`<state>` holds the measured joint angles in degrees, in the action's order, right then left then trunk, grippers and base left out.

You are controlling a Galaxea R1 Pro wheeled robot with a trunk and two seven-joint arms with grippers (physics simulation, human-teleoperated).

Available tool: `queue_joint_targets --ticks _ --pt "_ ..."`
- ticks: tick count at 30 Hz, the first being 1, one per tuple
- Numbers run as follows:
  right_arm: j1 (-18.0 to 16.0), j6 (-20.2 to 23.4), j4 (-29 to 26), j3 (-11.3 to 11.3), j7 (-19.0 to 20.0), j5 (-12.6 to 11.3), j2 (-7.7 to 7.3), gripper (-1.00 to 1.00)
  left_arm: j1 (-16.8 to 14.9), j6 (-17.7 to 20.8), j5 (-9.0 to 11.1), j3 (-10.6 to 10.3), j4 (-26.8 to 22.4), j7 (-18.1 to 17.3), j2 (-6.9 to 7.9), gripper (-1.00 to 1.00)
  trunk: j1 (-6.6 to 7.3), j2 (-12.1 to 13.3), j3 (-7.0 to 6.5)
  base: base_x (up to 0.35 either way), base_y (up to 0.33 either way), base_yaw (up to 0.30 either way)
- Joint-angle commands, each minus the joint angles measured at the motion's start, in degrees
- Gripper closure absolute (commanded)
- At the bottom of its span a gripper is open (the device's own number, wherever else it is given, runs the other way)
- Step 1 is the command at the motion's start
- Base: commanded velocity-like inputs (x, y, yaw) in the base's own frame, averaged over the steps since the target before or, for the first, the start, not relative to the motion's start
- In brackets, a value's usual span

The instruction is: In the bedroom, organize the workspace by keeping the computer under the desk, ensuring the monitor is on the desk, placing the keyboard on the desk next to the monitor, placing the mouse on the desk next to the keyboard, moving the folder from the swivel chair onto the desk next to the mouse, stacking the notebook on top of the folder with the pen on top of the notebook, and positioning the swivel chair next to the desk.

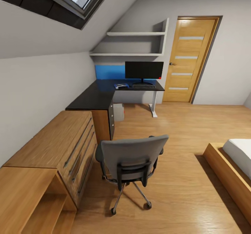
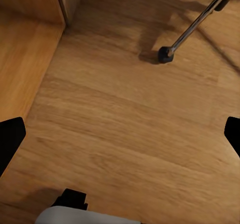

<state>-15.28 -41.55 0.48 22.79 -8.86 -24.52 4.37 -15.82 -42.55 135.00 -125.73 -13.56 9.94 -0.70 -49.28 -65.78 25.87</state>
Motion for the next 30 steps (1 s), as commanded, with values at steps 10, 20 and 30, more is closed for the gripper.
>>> queue_joint_targets --ticks 10,20,30 --pt "-0.1 -0.1 0.1 0.5 -0.4 -0.2 0.02 -1.0 -0.1 -0.3 0.0 -0.4 -0.1 0.7 0.0 -1.0 -2.2 -4.1 1.86 0.0 0.0 0.0" --pt "0.0 -0.1 0.1 0.5 -0.4 -0.1 0.02 -1.0 -0.1 -0.3 0.0 -0.3 -0.1 1.1 -0.34 -1.0 -4.4 -8.1 3.66 0.0 0.0 0.0" --pt "-0.1 -0.1 0.0 0.5 -0.4 -0.1 0.02 -1.0 -0.1 -0.3 0.0 -0.3 -0.1 1.1 -0.44 -1.0 -6.6 -12.1 5.45 0.0 0.0 0.0"
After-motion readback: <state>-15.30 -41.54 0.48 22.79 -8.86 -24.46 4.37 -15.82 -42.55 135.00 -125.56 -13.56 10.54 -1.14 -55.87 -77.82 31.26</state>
